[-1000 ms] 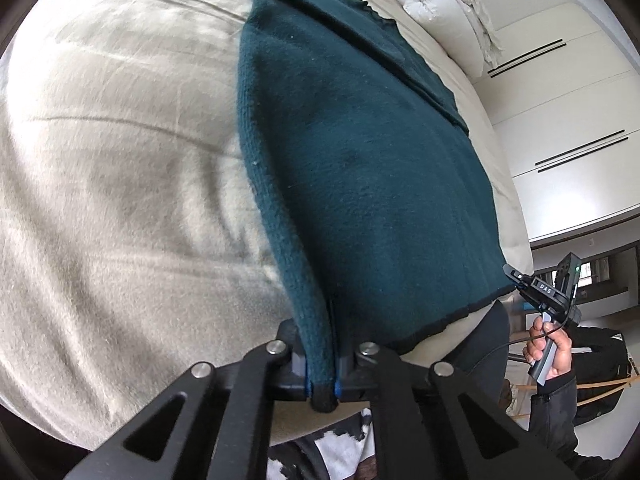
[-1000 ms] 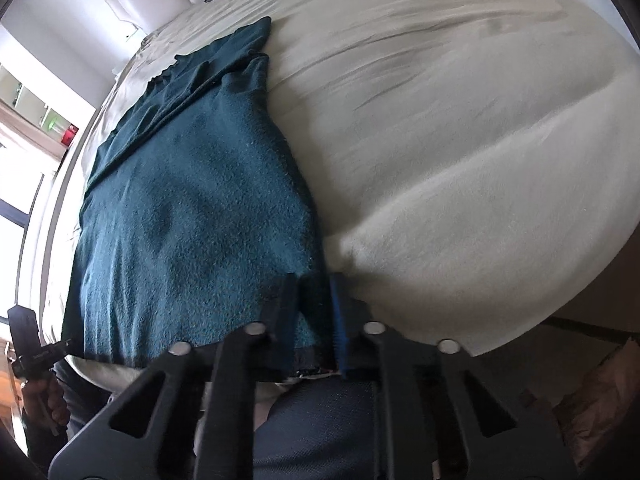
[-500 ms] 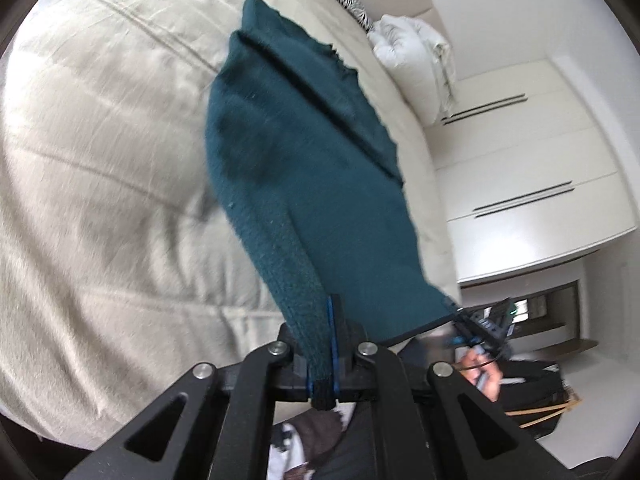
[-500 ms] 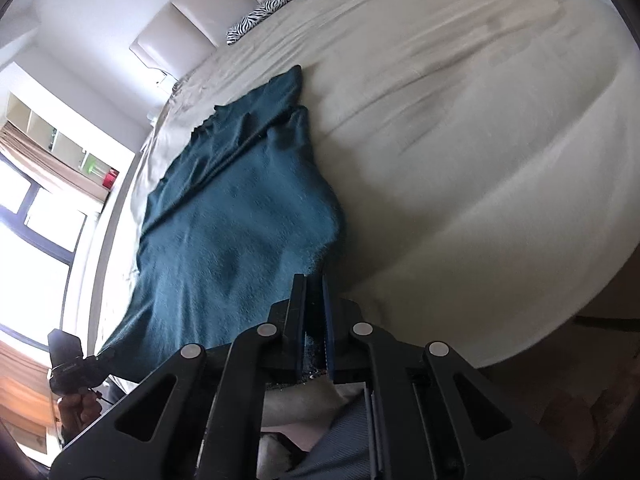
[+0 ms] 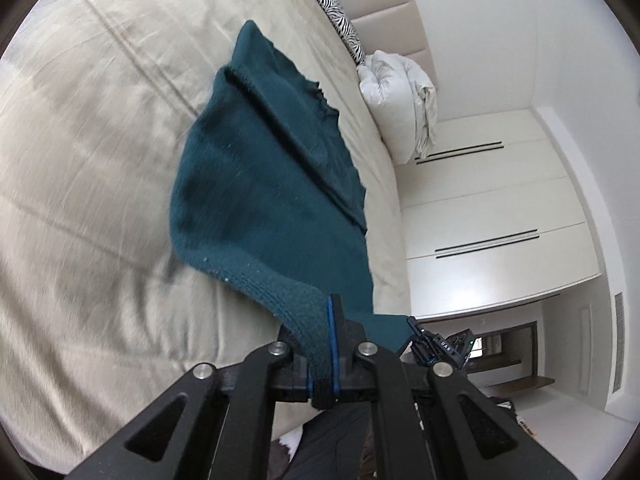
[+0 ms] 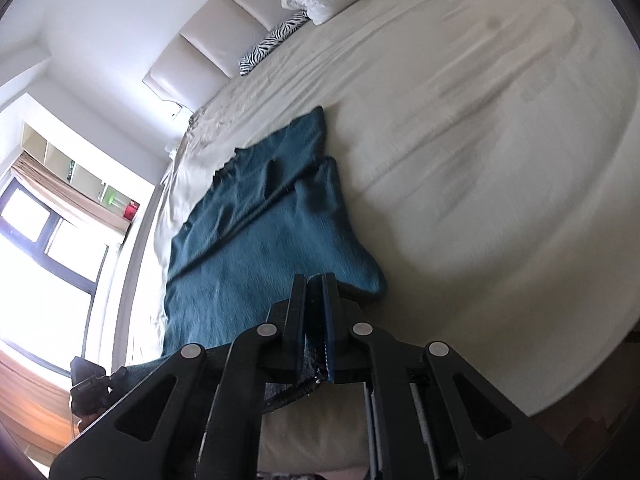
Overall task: Fold small clothes
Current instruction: 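Lift the hem with both grippers and fold it toward the collar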
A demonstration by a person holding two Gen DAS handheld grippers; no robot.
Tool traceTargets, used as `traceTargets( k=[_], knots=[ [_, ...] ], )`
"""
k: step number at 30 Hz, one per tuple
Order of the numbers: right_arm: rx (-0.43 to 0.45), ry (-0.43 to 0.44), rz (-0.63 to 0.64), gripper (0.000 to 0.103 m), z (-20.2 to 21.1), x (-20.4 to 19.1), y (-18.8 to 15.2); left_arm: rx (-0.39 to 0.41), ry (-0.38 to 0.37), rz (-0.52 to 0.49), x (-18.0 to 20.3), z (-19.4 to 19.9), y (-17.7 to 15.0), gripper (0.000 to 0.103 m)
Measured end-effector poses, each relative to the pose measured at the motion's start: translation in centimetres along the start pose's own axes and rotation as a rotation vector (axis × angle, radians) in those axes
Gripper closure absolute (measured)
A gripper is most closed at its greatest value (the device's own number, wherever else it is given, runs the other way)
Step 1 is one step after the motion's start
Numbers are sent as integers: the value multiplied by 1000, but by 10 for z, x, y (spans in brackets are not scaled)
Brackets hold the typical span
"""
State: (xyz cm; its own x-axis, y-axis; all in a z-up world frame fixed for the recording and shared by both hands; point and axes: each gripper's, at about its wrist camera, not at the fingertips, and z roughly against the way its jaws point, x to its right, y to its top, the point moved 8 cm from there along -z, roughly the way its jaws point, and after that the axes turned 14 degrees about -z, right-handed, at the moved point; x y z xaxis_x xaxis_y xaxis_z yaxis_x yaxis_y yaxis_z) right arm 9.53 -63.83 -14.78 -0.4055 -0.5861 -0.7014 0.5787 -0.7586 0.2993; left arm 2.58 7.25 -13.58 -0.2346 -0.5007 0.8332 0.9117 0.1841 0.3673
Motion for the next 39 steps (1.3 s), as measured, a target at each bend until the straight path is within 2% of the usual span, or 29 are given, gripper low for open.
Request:
traceTargets(
  k=[10,20,29,39],
  knots=[
    [48,14,3,96,-28,-28,46,60,-26,37,-3,-3,42,97],
    [104,3,17,96,-65,-60,103,136,-47,65,-8,-18,105,97],
    [133,-81,50,96,-130,-87,150,153,-22,94,-32,-47,150,97],
    [131,-136,72,96,-194,-101,178,166,-5,117,-56,-66,183,97]
  ],
)
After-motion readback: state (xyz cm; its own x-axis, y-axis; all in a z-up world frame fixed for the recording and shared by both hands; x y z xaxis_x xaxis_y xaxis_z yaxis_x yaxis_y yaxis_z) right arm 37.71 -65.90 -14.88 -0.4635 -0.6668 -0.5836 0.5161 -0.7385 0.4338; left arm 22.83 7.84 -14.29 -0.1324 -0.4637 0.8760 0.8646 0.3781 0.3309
